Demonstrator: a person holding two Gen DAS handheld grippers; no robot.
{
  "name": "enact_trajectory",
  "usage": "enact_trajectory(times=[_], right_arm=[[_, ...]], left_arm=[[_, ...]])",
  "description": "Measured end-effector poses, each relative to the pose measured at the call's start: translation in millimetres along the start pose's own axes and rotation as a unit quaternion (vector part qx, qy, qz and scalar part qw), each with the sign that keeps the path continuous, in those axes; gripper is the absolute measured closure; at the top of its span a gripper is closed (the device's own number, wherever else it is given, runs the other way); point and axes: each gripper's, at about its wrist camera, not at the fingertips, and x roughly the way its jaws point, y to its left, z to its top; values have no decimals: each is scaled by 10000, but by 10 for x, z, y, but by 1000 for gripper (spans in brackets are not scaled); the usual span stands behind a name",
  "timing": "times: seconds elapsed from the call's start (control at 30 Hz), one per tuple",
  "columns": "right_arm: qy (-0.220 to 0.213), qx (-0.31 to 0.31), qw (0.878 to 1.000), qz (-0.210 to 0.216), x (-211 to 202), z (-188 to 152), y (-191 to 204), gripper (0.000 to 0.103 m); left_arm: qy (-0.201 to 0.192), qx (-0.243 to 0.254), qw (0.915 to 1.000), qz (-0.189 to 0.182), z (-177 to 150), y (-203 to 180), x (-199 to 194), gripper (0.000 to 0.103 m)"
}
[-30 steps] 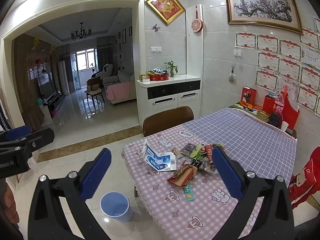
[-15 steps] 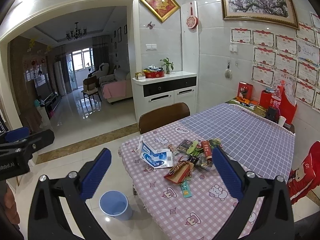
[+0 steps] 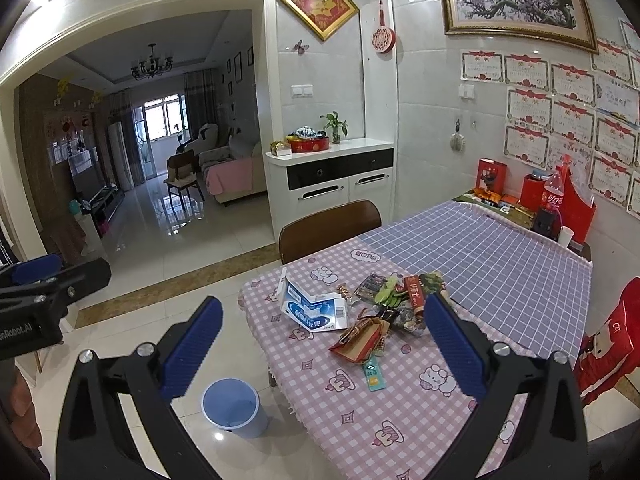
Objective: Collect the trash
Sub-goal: 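Approach the table with both tools open toward the pile of trash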
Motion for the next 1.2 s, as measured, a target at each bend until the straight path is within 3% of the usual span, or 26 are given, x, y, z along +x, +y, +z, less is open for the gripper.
enact_trajectory(times=[0.7, 1.2], right_arm=[[164, -46, 9998, 71, 3, -35, 160, 4], [533, 180, 9984, 107, 133, -225, 272, 4]], left_arm=[[100, -35, 9999, -8, -78, 106, 13, 8], [445, 34, 9990, -15, -228, 230, 133, 8]])
